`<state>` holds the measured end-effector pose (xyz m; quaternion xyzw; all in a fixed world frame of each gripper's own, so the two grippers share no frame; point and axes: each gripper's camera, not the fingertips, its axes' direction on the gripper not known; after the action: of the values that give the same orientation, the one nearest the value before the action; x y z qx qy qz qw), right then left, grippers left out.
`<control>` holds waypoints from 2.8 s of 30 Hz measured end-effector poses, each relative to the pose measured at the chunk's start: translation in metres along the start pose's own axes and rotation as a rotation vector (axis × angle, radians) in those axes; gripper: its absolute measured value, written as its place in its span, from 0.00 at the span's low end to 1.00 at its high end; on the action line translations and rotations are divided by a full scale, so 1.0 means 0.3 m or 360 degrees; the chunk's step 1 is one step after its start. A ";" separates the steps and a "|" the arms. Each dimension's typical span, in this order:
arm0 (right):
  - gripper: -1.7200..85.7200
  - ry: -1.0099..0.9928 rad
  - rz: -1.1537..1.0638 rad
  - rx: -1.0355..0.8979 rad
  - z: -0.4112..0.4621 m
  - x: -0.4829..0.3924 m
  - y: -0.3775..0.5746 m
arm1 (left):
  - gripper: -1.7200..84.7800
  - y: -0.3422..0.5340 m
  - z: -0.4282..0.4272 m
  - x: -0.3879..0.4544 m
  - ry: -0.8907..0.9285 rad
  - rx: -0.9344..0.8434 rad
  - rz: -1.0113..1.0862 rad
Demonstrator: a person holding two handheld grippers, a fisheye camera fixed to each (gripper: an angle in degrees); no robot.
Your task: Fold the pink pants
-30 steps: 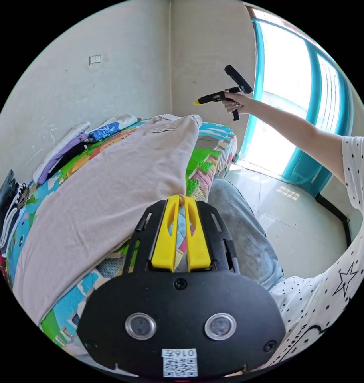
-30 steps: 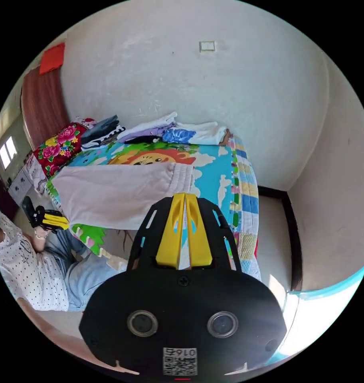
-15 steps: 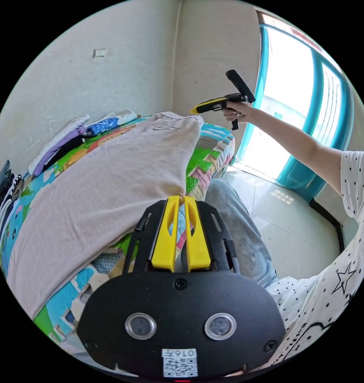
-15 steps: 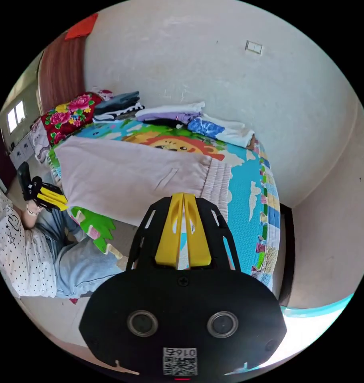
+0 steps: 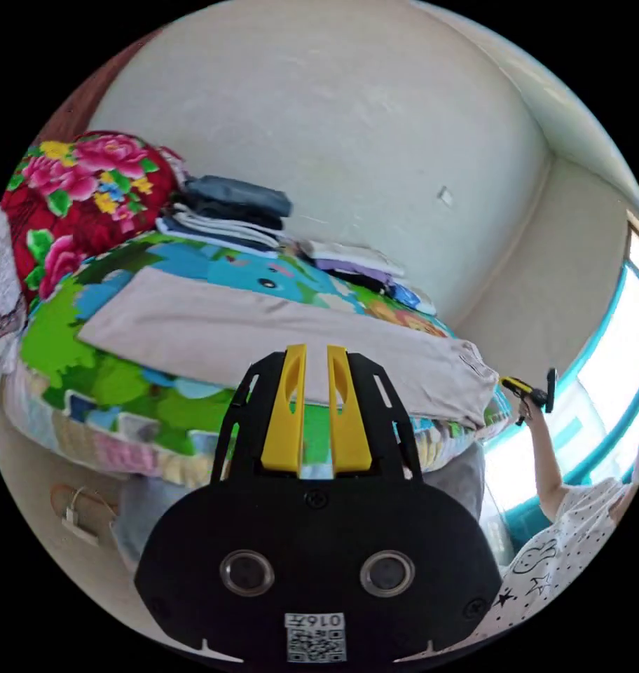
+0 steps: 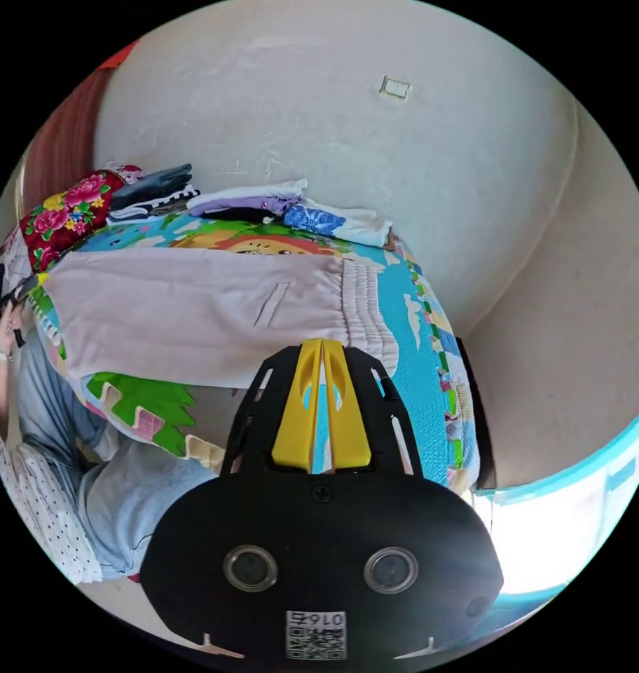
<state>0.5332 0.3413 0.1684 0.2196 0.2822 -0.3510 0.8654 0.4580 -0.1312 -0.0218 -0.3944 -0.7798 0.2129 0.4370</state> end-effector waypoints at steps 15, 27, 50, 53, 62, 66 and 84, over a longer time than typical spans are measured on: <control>0.01 -0.0379 -0.0340 0.0626 -0.417 -1.043 -0.105 | 0.14 0.596 0.337 -1.066 0.0350 -0.0109 -0.0908; 0.02 -0.1203 -0.0307 0.0826 -0.626 -1.571 -0.343 | 0.01 0.937 0.741 -1.416 0.0337 -0.0176 -0.1074; 0.04 0.0119 -0.1559 0.0722 -0.878 -3.437 -1.063 | 0.05 1.303 1.149 -1.801 0.0880 -0.0215 -0.1063; 0.03 -0.0005 -0.1471 0.0645 -0.915 -3.451 -1.160 | 0.13 1.364 1.180 -1.832 0.0949 -0.0180 -0.1089; 0.02 -0.0300 -0.1309 0.0495 -1.012 -3.478 -1.404 | 0.16 1.450 1.300 -1.822 0.1031 -0.0123 -0.1240; 0.02 -0.0333 -0.1337 0.0501 -1.045 -3.498 -1.437 | 0.15 1.362 1.348 -1.832 0.1040 -0.0032 -0.1193; 0.11 -0.0414 -0.1420 0.0525 -1.162 -3.601 -1.551 | 0.01 1.021 1.058 -1.618 0.0795 -0.0001 -0.0797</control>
<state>-0.5657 0.7596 0.5182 0.1657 0.1790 -0.7518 0.6126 0.4689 -0.3331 -0.6457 -0.2311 -0.7214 -0.0041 0.6528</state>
